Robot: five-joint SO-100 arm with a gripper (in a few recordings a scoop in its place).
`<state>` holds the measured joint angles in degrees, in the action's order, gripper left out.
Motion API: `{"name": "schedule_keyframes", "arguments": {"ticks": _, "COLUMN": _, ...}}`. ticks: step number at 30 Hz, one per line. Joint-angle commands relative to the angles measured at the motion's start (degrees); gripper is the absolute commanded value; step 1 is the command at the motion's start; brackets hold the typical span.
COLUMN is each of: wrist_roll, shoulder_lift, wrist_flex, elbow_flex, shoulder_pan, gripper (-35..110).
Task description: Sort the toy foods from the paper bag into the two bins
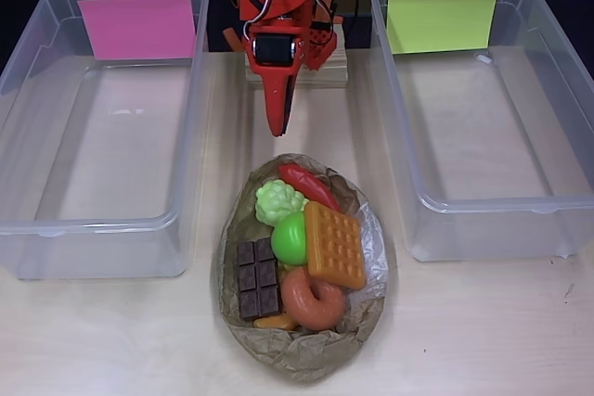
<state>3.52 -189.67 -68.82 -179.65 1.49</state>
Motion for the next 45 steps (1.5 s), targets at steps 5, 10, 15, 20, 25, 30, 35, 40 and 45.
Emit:
{"name": "schedule_keyframes", "arguments": {"ticks": 5, "wrist_roll": -0.26, "shoulder_lift": -0.70, "wrist_flex": -0.62, "elbow_flex": -0.35, "shoulder_pan": 0.88, "gripper": 0}}
{"name": "schedule_keyframes", "arguments": {"ticks": 10, "wrist_roll": -0.26, "shoulder_lift": -0.70, "wrist_flex": -0.62, "elbow_flex": -0.35, "shoulder_pan": 0.88, "gripper": 0}}
{"name": "schedule_keyframes", "arguments": {"ticks": 15, "wrist_roll": -0.26, "shoulder_lift": -0.70, "wrist_flex": -0.62, "elbow_flex": -0.35, "shoulder_pan": 0.88, "gripper": 0}}
{"name": "schedule_keyframes", "arguments": {"ticks": 20, "wrist_roll": -0.26, "shoulder_lift": -0.70, "wrist_flex": -0.62, "elbow_flex": -0.35, "shoulder_pan": 0.88, "gripper": 0}}
{"name": "schedule_keyframes", "arguments": {"ticks": 25, "wrist_roll": -0.26, "shoulder_lift": -0.70, "wrist_flex": -0.62, "elbow_flex": -0.35, "shoulder_pan": 0.88, "gripper": 0}}
{"name": "schedule_keyframes", "arguments": {"ticks": 30, "wrist_roll": -0.26, "shoulder_lift": -0.70, "wrist_flex": -0.62, "elbow_flex": -0.35, "shoulder_pan": 0.88, "gripper": 0}}
{"name": "schedule_keyframes", "arguments": {"ticks": 35, "wrist_roll": -0.26, "shoulder_lift": -0.70, "wrist_flex": -0.62, "elbow_flex": -0.35, "shoulder_pan": 0.88, "gripper": 0}}
{"name": "schedule_keyframes", "arguments": {"ticks": 40, "wrist_roll": -0.26, "shoulder_lift": -0.70, "wrist_flex": -0.62, "elbow_flex": -0.35, "shoulder_pan": 0.88, "gripper": 0}}
{"name": "schedule_keyframes", "arguments": {"ticks": 45, "wrist_roll": -1.76, "shoulder_lift": -0.70, "wrist_flex": -0.62, "elbow_flex": -0.35, "shoulder_pan": 0.09, "gripper": 0}}
